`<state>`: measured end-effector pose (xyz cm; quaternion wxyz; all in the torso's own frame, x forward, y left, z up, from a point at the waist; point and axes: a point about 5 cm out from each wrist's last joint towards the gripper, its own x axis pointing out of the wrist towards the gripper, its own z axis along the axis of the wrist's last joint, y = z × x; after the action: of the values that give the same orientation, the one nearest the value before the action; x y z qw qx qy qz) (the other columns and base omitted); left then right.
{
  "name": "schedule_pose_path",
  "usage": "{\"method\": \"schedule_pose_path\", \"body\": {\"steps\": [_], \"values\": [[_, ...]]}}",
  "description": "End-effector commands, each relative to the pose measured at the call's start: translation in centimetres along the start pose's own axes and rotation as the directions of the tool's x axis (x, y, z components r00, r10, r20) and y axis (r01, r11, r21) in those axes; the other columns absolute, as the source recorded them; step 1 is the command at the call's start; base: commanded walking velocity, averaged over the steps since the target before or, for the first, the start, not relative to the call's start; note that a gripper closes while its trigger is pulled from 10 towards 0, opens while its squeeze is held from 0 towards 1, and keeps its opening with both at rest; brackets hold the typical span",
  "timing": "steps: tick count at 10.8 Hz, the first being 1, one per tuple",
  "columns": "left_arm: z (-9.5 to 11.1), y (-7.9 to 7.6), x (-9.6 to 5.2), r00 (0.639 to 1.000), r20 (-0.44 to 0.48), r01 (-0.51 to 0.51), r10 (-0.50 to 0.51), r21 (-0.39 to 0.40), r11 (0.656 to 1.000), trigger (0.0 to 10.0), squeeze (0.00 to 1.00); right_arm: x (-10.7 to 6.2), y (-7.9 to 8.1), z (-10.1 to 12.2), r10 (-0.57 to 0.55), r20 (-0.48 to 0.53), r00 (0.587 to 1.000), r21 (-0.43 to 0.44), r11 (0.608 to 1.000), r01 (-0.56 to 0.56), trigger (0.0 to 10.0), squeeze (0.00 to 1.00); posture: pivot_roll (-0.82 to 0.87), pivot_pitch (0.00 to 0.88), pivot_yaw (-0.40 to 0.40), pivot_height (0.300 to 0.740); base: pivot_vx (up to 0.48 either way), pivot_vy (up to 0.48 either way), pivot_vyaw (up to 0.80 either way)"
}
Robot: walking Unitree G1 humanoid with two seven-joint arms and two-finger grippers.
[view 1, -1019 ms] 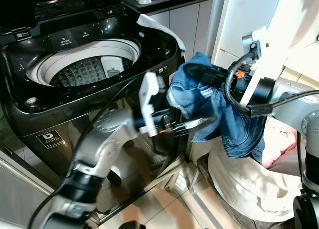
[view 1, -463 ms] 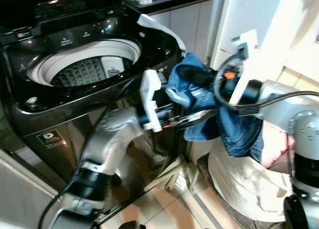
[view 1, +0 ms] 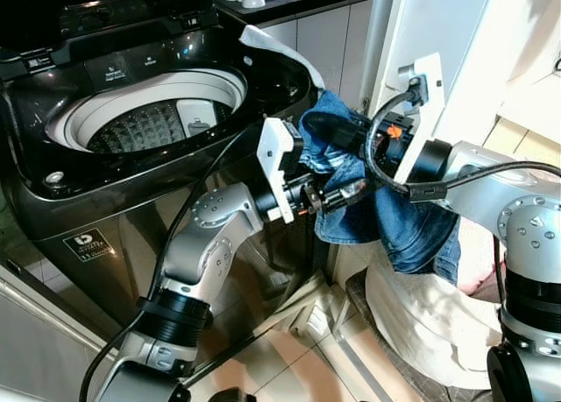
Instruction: Clothes washing
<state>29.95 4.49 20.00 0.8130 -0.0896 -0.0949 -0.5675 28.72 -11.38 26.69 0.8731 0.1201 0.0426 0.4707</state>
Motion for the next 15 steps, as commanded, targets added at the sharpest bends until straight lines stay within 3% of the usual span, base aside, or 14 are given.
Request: {"method": "schedule_pose_path", "body": {"steps": [1, 12, 13, 14, 15], "values": [[0.46, 0.63, 0.09, 0.999, 0.004, -0.034, 0.034, 0.006, 0.999, 0.0, 0.00, 0.43, 1.19, 0.92, 0.056, 0.018, 0.998, -0.036, 0.998, -0.055, 0.0, 0.00, -0.06, 0.000, 0.073, 0.740, 0.000, 0.000, 0.00], [0.21, 1.06, -0.64, 0.997, -0.010, -0.073, 0.074, 0.027, 0.997, 0.0, 0.00, 0.37, 1.25, 0.48, 0.043, 0.010, 0.999, -0.040, 0.998, -0.043, 0.0, 0.00, -0.06, 0.000, 0.083, 0.740, 0.000, 0.000, 0.00], [0.22, 1.04, -0.67, 0.997, -0.010, -0.070, 0.071, 0.028, 0.997, 0.0, 0.00, 0.37, 1.25, 0.44, 0.040, 0.009, 0.999, -0.041, 0.998, -0.039, 0.7, 0.00, -0.06, 0.000, 0.083, 0.740, 0.000, 0.000, 0.00], [0.22, 1.00, -0.74, 0.998, -0.008, -0.068, 0.068, 0.027, 0.997, 0.0, 0.00, 0.40, 1.24, 0.41, 0.037, 0.009, 0.999, -0.042, 0.998, -0.036, 3.4, 0.00, -0.06, 0.000, 0.085, 0.740, 0.000, 0.000, 0.00], [0.24, 1.02, -0.76, 0.998, -0.007, -0.070, 0.070, 0.029, 0.997, 0.0, 0.00, 0.43, 1.23, 0.42, 0.035, 0.010, 0.999, -0.042, 0.999, -0.034, 4.0, 0.00, -0.06, 0.000, 0.085, 0.740, 0.000, 0.000, 0.00]]}}
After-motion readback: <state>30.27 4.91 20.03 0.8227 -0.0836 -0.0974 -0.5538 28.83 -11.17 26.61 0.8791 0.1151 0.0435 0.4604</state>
